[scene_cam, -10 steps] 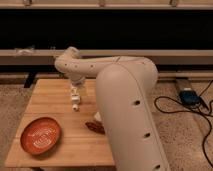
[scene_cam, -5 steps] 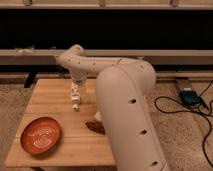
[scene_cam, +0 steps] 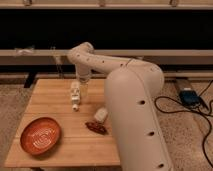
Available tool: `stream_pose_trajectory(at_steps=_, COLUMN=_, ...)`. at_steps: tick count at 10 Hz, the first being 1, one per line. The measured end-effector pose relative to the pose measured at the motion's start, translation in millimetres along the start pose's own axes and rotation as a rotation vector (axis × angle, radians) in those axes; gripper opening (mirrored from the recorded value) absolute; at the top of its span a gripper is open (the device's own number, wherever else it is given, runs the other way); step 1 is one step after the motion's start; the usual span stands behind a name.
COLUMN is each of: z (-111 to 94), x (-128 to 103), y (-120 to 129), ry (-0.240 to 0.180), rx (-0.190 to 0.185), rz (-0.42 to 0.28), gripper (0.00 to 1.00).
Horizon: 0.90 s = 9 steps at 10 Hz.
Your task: Place the bottle in the ceramic bowl
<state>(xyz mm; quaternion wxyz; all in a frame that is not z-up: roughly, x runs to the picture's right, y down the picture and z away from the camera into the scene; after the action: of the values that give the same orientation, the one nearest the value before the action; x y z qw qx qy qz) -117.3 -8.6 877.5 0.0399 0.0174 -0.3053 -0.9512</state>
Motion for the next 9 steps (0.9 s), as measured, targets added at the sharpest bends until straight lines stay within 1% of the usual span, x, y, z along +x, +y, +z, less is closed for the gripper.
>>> stream_pose_trajectory(at_steps=7, z=-0.5, x=3.1, y=0.6, ry=0.002, rx=-0.004, rz=-0.005, gripper=0.8)
stream_pose_trajectory(at_steps=8, z=-0.1, x=3.8, y=1.3, ry=0.005, rx=0.0, rz=-0.006, gripper=0.8)
stream_pose_trajectory(at_steps=9, z=-2.2, x=3.5, y=1.9, ry=0.003, rx=0.024, rz=-0.006, gripper=0.8)
